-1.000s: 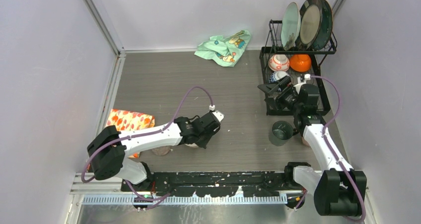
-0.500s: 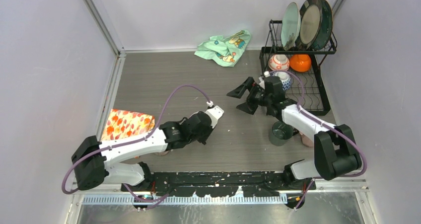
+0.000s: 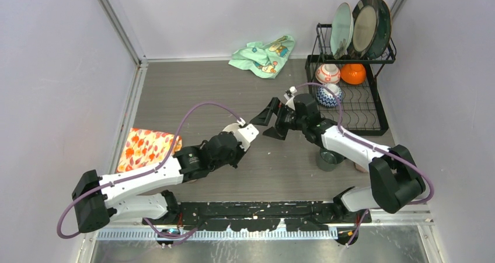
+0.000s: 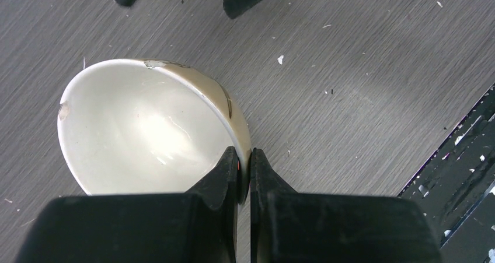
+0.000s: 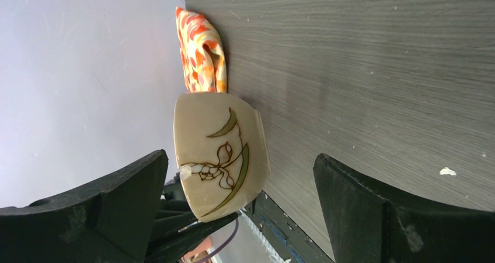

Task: Load the mixed dishes into the dish rack
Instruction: Pick up the bowl from the center of the board.

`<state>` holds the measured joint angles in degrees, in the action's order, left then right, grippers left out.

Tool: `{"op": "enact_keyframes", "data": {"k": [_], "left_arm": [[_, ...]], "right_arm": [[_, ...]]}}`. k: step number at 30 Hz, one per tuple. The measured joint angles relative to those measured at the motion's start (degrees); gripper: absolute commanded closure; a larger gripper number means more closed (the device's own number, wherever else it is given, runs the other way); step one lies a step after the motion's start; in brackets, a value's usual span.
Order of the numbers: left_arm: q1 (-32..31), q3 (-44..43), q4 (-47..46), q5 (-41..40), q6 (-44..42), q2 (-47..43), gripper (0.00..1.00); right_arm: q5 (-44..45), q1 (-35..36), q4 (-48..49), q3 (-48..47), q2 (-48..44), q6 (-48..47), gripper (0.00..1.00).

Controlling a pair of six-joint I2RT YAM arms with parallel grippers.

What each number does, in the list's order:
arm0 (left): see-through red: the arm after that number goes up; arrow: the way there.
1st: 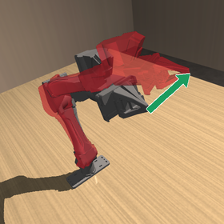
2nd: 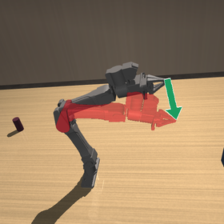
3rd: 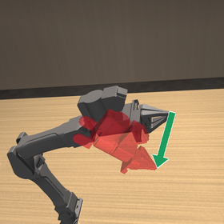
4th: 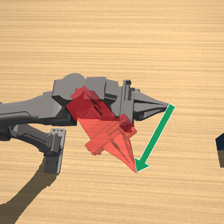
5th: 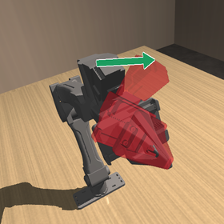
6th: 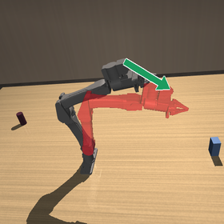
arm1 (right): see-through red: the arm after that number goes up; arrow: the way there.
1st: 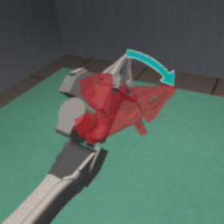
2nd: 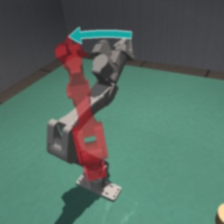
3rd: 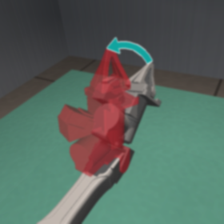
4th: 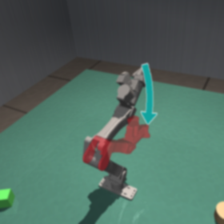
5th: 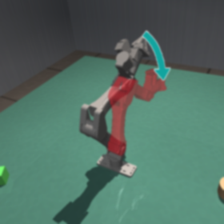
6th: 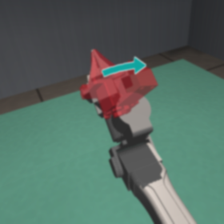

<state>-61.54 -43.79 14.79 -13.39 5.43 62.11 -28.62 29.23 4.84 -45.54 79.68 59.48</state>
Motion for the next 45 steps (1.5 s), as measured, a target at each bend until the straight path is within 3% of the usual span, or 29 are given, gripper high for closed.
{"op": "enact_keyframes", "data": {"k": [13, 33, 45], "left_arm": [[-0.02, 0.00, -0.02, 1.40, -0.94, 0.04, 1.00], [0.00, -0.22, -2.97, 2.51, -1.40, 2.62, 1.00], [0.00, -0.22, -4.31, 2.14, -1.38, 3.52, 1.00]], "right_arm": [[-1.53, 5.38, 0.85, -0.22, 1.38, -3.48, 0.00], [-4.11, 6.19, 4.00, -1.22, 7.80, -1.07, 0.01], [-4.61, 6.16, 6.32, -0.98, 7.85, 1.22, 0.15]]}}
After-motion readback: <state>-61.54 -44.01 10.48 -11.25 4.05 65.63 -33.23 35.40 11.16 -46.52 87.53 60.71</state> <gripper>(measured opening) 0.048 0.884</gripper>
